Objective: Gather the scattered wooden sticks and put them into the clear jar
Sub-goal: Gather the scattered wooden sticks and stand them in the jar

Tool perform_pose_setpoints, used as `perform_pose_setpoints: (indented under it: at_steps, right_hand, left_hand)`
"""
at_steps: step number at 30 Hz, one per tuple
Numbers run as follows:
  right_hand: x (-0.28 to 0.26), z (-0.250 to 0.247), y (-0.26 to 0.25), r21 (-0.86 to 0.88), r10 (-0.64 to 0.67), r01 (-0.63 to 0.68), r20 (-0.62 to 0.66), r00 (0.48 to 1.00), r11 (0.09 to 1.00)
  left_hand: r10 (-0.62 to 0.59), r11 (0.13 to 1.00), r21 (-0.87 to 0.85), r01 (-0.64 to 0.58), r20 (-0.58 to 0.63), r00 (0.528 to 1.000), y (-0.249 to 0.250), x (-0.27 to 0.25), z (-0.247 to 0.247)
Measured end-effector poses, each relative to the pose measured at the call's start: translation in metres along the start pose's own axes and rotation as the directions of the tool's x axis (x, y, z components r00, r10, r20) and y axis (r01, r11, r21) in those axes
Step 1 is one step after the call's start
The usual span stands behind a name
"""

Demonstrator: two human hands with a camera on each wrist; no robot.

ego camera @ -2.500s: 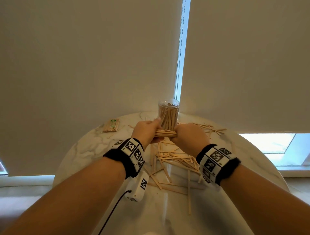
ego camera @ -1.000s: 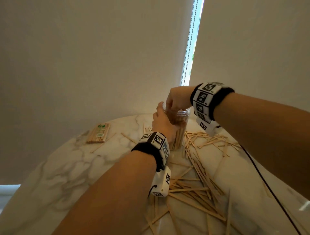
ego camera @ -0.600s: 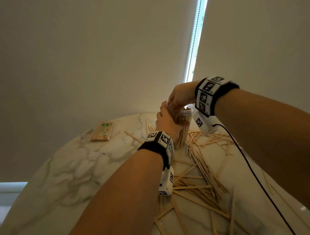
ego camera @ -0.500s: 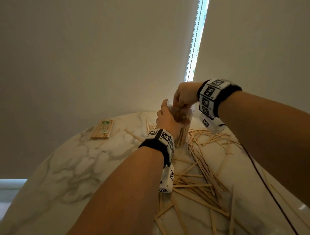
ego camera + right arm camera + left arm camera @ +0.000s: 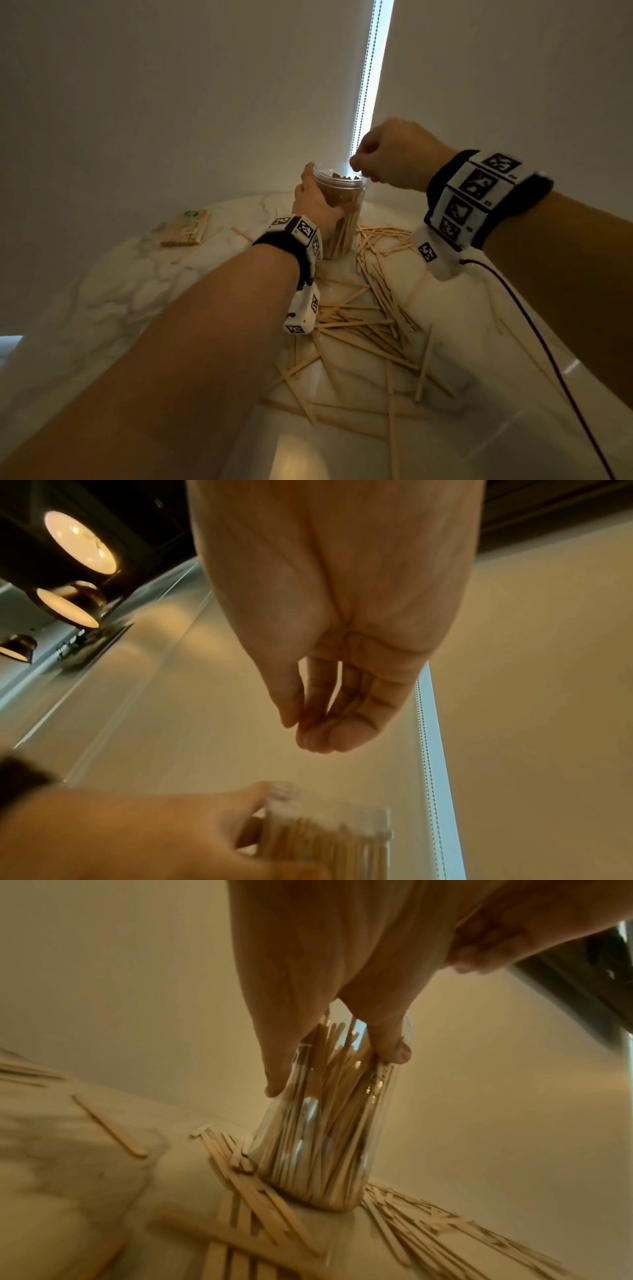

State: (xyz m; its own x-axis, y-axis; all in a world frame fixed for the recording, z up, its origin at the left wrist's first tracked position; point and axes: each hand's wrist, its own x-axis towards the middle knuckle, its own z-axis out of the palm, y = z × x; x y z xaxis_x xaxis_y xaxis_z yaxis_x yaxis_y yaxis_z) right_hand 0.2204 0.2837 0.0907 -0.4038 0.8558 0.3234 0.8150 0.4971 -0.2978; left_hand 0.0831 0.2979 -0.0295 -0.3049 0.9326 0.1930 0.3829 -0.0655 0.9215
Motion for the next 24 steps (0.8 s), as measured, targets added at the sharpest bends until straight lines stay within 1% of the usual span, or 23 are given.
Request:
perform_pose_setpoints:
  at_steps: [1, 3, 5, 6, 8, 10, 12, 13, 16, 19, 20, 21, 22, 24]
  right_hand:
    - [-0.018, 0.0, 0.002, -0.008, 0.01, -0.01, 0.036, 0.999, 1.0]
    - [-0.051, 0.004, 0.008, -0.03, 0.059, -0.055, 0.149, 0.987, 0.998]
    - [-0.076, 0.019, 0.019, -0.088, 0.153, -0.133, 0.275, 0.949, 0.987]
    - [-0.087, 0.025, 0.025, -0.136, 0.205, -0.169, 0.327, 0.922, 0.976]
    - [-0.106, 0.039, 0.033, -0.253, 0.284, -0.193, 0.401, 0.871, 0.948]
    - [-0.117, 0.053, 0.036, -0.374, 0.362, -0.202, 0.432, 0.826, 0.905]
    - [-0.12, 0.067, 0.038, -0.406, 0.405, -0.219, 0.457, 0.792, 0.887]
    - [-0.119, 0.074, 0.04, -0.404, 0.414, -0.229, 0.462, 0.784, 0.886]
    - [-0.118, 0.078, 0.038, -0.382, 0.41, -0.243, 0.454, 0.791, 0.892]
    - [-0.119, 0.072, 0.029, -0.33, 0.371, -0.226, 0.487, 0.791, 0.916]
    - [-0.12, 0.071, 0.025, -0.318, 0.366, -0.229, 0.484, 0.795, 0.92]
    - [-0.121, 0.072, 0.023, -0.315, 0.37, -0.237, 0.484, 0.793, 0.919]
    - [-0.122, 0.073, 0.021, -0.314, 0.373, -0.24, 0.483, 0.792, 0.918]
    - [-0.126, 0.075, 0.017, -0.322, 0.367, -0.23, 0.472, 0.801, 0.918]
  left_hand:
    - [-0.016, 1.0, -0.017, 0.016, 0.012, 1.0, 0.002, -0.002, -0.002]
    - [-0.039, 0.999, -0.033, 0.04, 0.036, 0.999, 0.008, -0.008, -0.008]
    - [-0.084, 0.996, 0.006, 0.083, 0.075, 0.994, 0.012, -0.016, -0.015]
    - [-0.109, 0.993, 0.062, 0.103, 0.089, 0.99, 0.016, -0.024, -0.018]
    - [-0.141, 0.954, 0.28, 0.107, 0.106, 0.984, 0.017, -0.043, -0.027]
    - [-0.167, 0.838, 0.542, 0.063, 0.146, 0.975, 0.018, -0.063, -0.037]
    - [-0.21, 0.708, 0.706, 0.007, 0.202, 0.957, 0.018, -0.082, -0.049]
    - [-0.246, 0.641, 0.767, -0.022, 0.233, 0.941, 0.02, -0.094, -0.054]
    - [-0.355, 0.442, 0.888, -0.128, 0.304, 0.884, 0.036, -0.145, -0.067]
    - [-0.513, 0.281, 0.946, -0.164, 0.292, 0.807, 0.042, -0.192, -0.068]
    - [-0.538, 0.245, 0.952, -0.183, 0.29, 0.791, 0.039, -0.202, -0.067]
    - [-0.54, 0.234, 0.953, -0.194, 0.294, 0.788, 0.034, -0.207, -0.065]
    - [-0.531, 0.251, 0.948, -0.196, 0.304, 0.791, 0.03, -0.209, -0.065]
    - [-0.514, 0.355, 0.926, -0.128, 0.308, 0.801, 0.024, -0.204, -0.066]
